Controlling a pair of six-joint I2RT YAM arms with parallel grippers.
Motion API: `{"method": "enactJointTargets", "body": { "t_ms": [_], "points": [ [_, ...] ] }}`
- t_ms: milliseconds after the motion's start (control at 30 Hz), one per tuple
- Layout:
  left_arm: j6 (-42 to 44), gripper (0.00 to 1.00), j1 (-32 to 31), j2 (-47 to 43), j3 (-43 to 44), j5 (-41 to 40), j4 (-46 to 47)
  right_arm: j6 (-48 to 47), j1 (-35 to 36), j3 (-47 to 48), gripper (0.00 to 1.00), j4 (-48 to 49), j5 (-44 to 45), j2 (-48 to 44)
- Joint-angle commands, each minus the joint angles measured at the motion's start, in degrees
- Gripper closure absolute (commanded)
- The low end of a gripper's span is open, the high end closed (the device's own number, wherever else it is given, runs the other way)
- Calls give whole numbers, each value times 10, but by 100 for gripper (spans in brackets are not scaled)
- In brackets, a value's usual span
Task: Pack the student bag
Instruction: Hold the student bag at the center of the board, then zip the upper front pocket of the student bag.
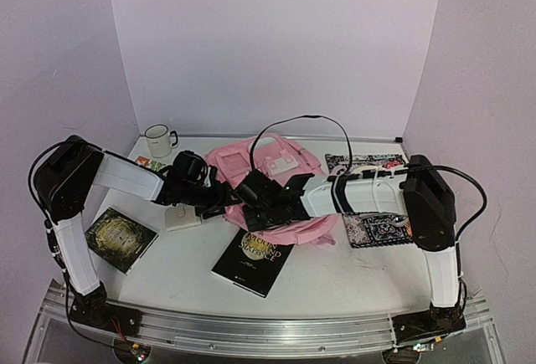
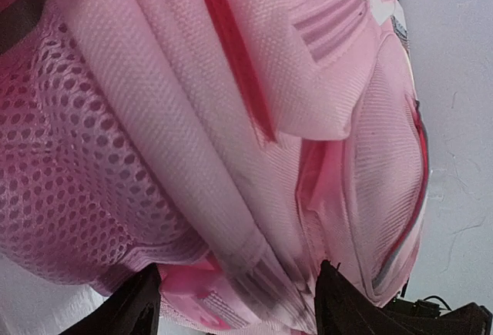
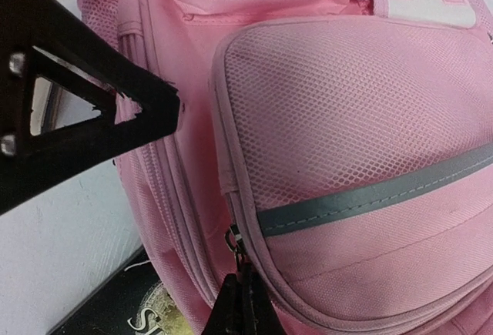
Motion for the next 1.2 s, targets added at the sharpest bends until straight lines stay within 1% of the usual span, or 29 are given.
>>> {"method": "enactJointTargets", "body": {
  "t_ms": [0, 133, 233, 300, 400, 533, 667, 833, 933, 1067, 1167],
  "points": [
    [-6, 32, -12, 33, 19, -16, 1, 24, -4, -19, 92, -47, 13, 11],
    [-4, 40, -14, 41, 18, -18, 1, 25, -5, -23, 89, -47, 34, 21],
    [-3, 48, -15, 44, 18, -19, 1, 23, -4, -22, 88, -48, 36, 29],
    [-1, 53, -16, 45, 17, -19, 1, 20, -4, -18, 91, -48, 35, 36],
    [0, 62, -17, 45, 18, -19, 1, 11, -4, -11, 99, -48, 28, 38],
    [6, 82, -15, 39, 20, -26, 1, -3, -5, -24, 100, -48, 14, -5],
    [13, 99, -2, 26, 21, -29, -1, -30, -6, -51, 100, -60, 0, -67],
    [39, 100, 20, 2, 27, -38, -24, -51, -22, -116, 100, -81, -24, -142],
    [71, 100, 32, -10, 40, -43, -62, -61, -37, -160, 100, -96, -23, -182],
    [127, 100, 58, -13, 69, -47, -131, -75, -66, -215, 100, -108, -22, -243],
    [198, 100, 72, -5, 110, -69, -195, -93, -80, -235, 100, -111, -21, -276]
  ]
}}
